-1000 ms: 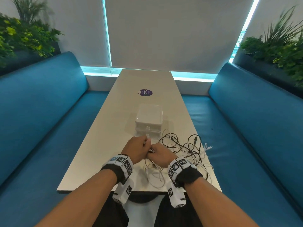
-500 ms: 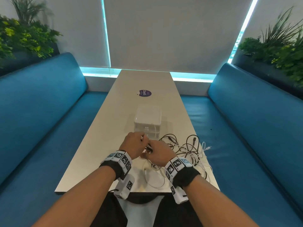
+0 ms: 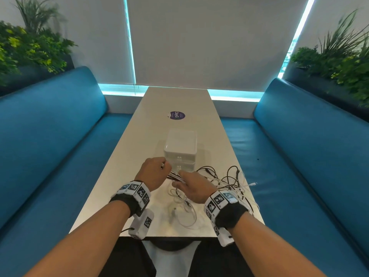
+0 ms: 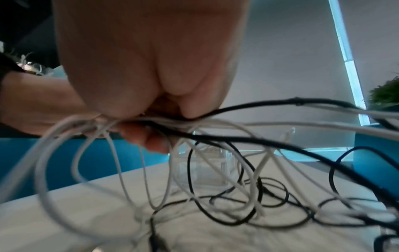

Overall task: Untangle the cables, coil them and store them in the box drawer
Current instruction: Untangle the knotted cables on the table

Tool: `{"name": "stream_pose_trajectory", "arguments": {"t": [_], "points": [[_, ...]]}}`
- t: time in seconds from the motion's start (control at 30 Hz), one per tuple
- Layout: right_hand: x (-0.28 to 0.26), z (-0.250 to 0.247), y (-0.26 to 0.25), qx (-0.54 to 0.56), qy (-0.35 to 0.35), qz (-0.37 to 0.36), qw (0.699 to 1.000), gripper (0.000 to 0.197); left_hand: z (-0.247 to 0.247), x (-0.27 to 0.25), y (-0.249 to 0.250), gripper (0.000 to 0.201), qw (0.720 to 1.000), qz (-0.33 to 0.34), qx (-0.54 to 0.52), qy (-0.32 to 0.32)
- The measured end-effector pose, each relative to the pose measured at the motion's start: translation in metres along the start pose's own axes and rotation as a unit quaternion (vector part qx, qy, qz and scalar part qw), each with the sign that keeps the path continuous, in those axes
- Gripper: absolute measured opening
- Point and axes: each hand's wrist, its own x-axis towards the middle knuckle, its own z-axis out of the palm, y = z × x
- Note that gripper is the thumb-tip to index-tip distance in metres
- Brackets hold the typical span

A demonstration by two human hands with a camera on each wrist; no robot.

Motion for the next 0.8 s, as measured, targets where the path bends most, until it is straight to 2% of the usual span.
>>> {"name": "stream_pose_trajectory", "arguments": {"t": [0.13,0.2,0.33,0.4,0.47,0.63,0.67,0.73,0.8], "points": [[-0.001,0.012,-0.006,0.040,0.014,0.003,0.999,0.036,0.001,-0.006,-0.009,0.044,0.999,-0.002,-0.052,0.011],[0.001,0.017,-0.006,0.036,0.026,0.004,0.999,0.038,0.000,-0.009,-0.016,0.047,0.991,-0.023,-0.128,0.004],[0.005,0.023,-0.006,0.025,0.042,0.009,0.999,0.038,0.001,-0.017,-0.028,0.051,0.940,-0.118,-0.320,-0.028],[0.005,0.022,-0.006,0.009,0.047,0.008,0.999,0.030,0.004,-0.022,-0.036,0.061,0.935,-0.153,-0.315,-0.053],[0.004,0.023,-0.004,-0.005,0.056,0.013,0.998,0.028,0.007,-0.027,-0.043,0.081,0.944,-0.159,-0.276,-0.081],[0.002,0.034,-0.004,-0.036,0.054,0.015,0.998,0.030,0.018,-0.033,-0.045,0.096,0.962,-0.123,-0.208,-0.129],[0.002,0.038,-0.005,-0.038,0.048,0.006,0.998,0.029,0.021,-0.033,-0.041,0.093,0.964,-0.113,-0.200,-0.132],[0.000,0.045,-0.009,-0.040,0.029,-0.007,0.999,0.029,0.026,-0.031,-0.033,0.073,0.971,-0.102,-0.179,-0.124],[0.000,0.048,-0.011,-0.035,0.023,-0.010,0.999,0.033,0.030,-0.029,-0.026,0.052,0.974,-0.103,-0.184,-0.081]]}}
